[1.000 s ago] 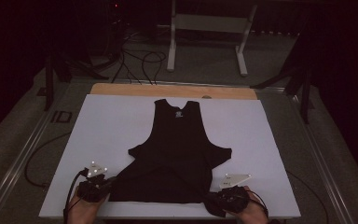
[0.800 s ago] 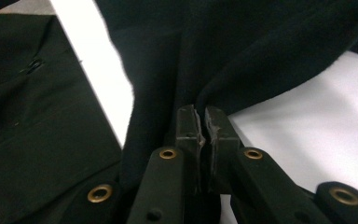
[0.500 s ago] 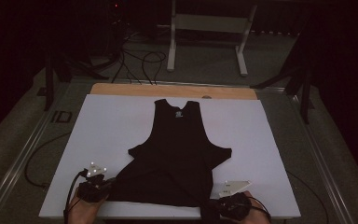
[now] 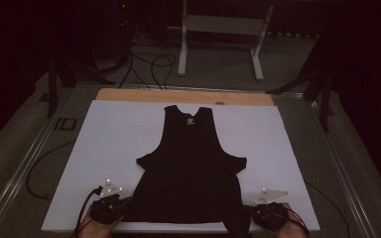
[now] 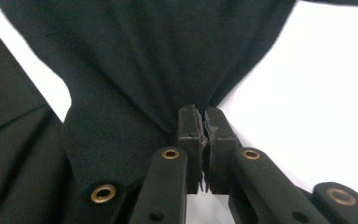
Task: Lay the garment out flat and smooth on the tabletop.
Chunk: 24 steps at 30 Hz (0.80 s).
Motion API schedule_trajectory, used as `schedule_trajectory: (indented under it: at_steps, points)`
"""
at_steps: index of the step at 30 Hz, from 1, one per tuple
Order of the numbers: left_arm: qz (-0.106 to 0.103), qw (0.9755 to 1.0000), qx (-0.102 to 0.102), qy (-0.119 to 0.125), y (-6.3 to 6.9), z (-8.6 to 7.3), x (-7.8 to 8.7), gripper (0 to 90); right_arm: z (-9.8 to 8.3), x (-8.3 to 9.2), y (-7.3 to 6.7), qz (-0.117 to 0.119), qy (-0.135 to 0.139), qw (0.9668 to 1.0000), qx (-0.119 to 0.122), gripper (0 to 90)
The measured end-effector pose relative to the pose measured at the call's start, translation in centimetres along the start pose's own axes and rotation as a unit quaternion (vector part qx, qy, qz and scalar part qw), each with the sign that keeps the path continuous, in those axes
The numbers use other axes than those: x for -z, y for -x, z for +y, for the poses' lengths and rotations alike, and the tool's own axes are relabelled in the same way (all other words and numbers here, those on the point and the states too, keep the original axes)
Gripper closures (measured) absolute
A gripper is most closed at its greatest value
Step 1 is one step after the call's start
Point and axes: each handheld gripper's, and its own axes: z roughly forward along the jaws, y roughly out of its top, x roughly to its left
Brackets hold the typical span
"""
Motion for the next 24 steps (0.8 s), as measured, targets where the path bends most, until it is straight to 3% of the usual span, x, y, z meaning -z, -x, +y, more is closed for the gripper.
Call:
schedule_trajectory:
  at_steps: [4, 7, 9, 11, 14, 15, 16, 19, 24]
  points:
    - [-0.022, 0.9997, -0.011, -0.002, 0.8, -0.5, 0.1, 86.2, -0.6, 0.7, 0.7, -0.016, 0.002, 0.9998, -0.016, 86.8]
    - [-0.022, 0.9997, -0.011, 0.006, 0.9, -0.5, 0.1, 79.0, -0.7, 0.8, 0.9, -0.013, 0.002, 0.9997, -0.02, 85.8]
    - [-0.017, 0.9997, -0.002, 0.019, 0.5, -0.3, 0.2, 65.9, -0.5, 0.6, 0.8, -0.004, 0.004, 0.9999, -0.014, 73.1]
    - [-0.012, 0.9993, 0.005, 0.036, 0.0, 0.0, 0.3, 58.7, -0.3, 0.5, 0.7, -0.003, 0.017, 0.9998, -0.013, 63.7]
    - [-0.001, 0.9987, 0.012, 0.049, -0.3, 0.5, 0.0, 46.7, 0.3, 0.5, 1.0, -0.001, 0.051, 0.9981, -0.033, 53.6]
    - [0.006, 0.9982, 0.01, 0.06, -0.5, 1.0, -0.3, 46.7, 0.3, 0.5, 1.0, -0.001, 0.051, 0.9981, -0.033, 53.6]
    - [0.004, 0.9979, 0.008, 0.063, -0.5, 1.3, -0.5, 42.4, 0.6, 0.4, 1.2, -0.005, 0.07, 0.9965, -0.045, 51.8]
    - [0.004, 0.9983, -0.007, 0.058, -0.3, 2.1, -1.6, 36.6, 1.1, -0.1, 1.4, -0.018, 0.08, 0.9951, -0.056, 51.1]
    - [0.015, 0.9982, -0.029, 0.05, 0.0, 3.3, -3.7, 32.9, 1.8, -1.1, 1.2, -0.053, 0.057, 0.9958, -0.048, 50.1]
